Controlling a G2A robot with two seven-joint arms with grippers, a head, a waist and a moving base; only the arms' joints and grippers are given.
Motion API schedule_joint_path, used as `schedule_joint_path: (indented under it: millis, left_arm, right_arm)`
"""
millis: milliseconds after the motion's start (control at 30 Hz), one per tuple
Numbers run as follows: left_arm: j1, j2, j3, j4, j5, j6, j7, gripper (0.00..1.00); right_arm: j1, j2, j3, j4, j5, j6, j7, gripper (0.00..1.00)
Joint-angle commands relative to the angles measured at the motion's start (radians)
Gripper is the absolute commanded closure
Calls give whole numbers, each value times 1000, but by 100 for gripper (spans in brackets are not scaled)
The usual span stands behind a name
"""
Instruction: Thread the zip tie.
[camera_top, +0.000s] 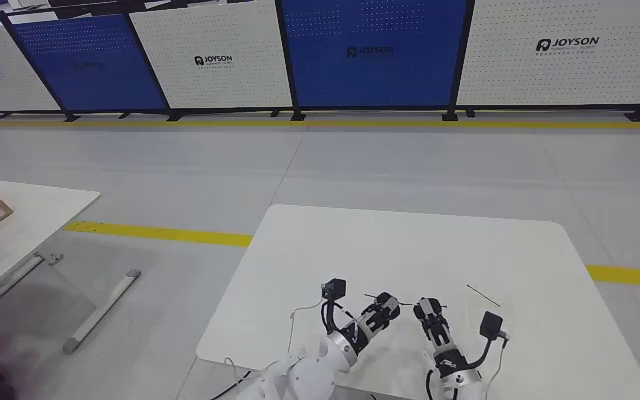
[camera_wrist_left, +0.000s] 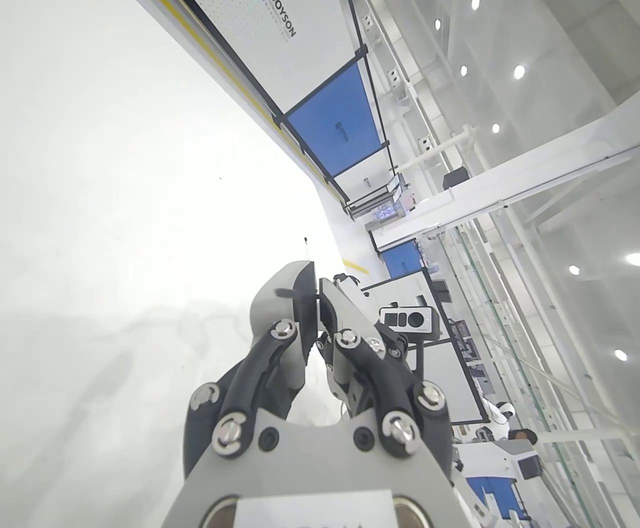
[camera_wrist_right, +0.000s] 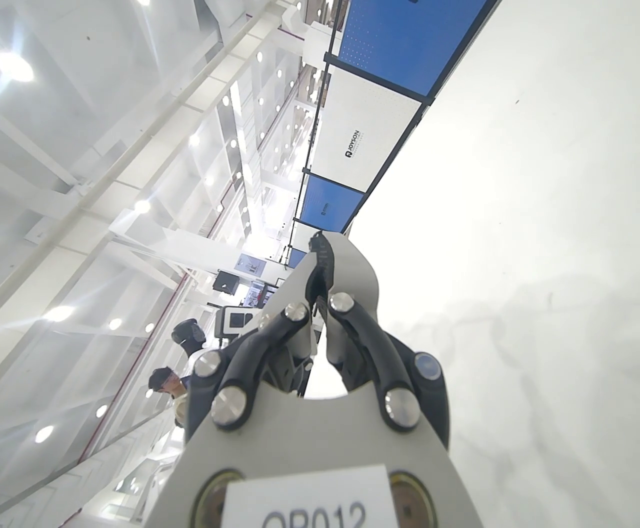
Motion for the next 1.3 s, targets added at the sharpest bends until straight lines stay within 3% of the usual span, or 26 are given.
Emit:
schedule_joint_path:
  millis: [0,533,733,833,933,1267]
  left_arm:
    - [0,0,-1,1,1,-1,0,100]
    - [18,2,-7,-16,28,-21,-18,100]
    - [20,1,-17,-15,24,-1,-14,100]
    - [16,0,-19,-12,13,22,-14,100]
    - [12,-2,-20,-8,7,34,-13,100]
    - [4,-7,-18,2,5,51,-10,100]
  right_arm:
    - [-1,-1,1,0,-3,-2,0,100]
    - [2,-6,-1,-8,-6,14,45,100]
    - [6,-8,-1,-9,0,23,67,100]
    - [7,-9,0,-9,2,22,71,70]
    - [7,-9,1,-9,0,22,71,64]
    - [-2,-12,9,-6,-5,7,50,75]
